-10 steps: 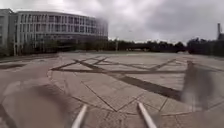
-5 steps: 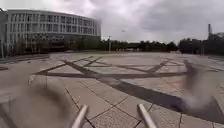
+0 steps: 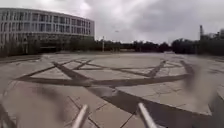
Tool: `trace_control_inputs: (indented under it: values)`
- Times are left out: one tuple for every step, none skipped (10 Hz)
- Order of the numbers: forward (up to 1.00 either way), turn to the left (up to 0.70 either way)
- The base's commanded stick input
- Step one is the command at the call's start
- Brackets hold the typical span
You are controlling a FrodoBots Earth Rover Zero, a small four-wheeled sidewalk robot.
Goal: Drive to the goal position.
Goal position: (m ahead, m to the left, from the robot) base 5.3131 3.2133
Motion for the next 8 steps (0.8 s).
trace_control_inputs:
  values:
    - [1.0,0.0]
    - [1.0,0.0]
    - [1.0,0.0]
    - [1.0,0.0]
    - [1.0,0.0]
    - [1.0,0.0]
    - [1.0,0.0]
    - [1.0,0.0]
